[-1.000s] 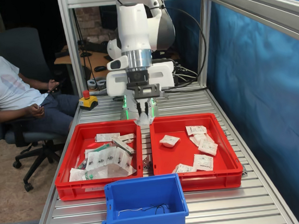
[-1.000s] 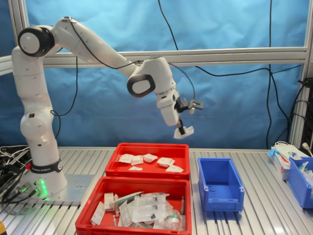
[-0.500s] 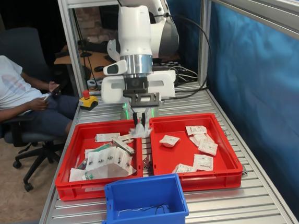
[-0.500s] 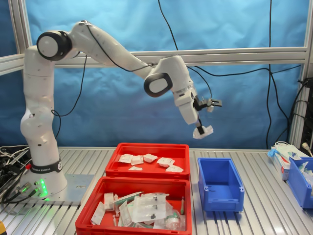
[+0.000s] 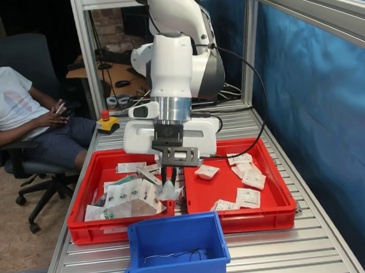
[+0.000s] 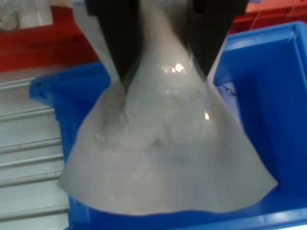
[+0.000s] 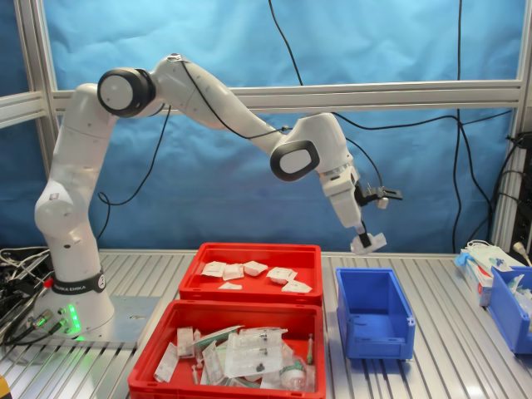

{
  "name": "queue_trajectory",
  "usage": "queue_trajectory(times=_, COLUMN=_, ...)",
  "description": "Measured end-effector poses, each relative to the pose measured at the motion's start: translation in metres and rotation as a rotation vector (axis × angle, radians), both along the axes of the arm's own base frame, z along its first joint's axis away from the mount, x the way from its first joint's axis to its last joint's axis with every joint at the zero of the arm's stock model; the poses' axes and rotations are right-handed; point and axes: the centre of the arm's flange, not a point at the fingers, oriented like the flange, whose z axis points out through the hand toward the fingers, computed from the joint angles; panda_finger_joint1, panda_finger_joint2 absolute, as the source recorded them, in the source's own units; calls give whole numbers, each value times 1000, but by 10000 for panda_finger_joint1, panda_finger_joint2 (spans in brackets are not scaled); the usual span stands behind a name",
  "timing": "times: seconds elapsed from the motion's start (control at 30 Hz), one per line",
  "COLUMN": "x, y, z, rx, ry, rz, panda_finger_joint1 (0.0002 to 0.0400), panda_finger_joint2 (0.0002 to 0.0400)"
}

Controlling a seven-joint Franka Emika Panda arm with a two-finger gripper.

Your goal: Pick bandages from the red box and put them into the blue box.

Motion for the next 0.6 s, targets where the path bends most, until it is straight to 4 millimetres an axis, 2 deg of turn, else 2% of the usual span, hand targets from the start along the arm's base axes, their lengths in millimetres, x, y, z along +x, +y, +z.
queue_trajectory(times=0.3, x=13, y=-4, z=-7, rx=-23, ry=-4, rz=-5, panda_finger_joint1=62, panda_finger_joint2=62)
queue_trajectory(times=0.6, x=17, y=-8, z=-1, rx=-30, ry=-18, rz=-10, panda_finger_joint1=62, panda_finger_joint2=62)
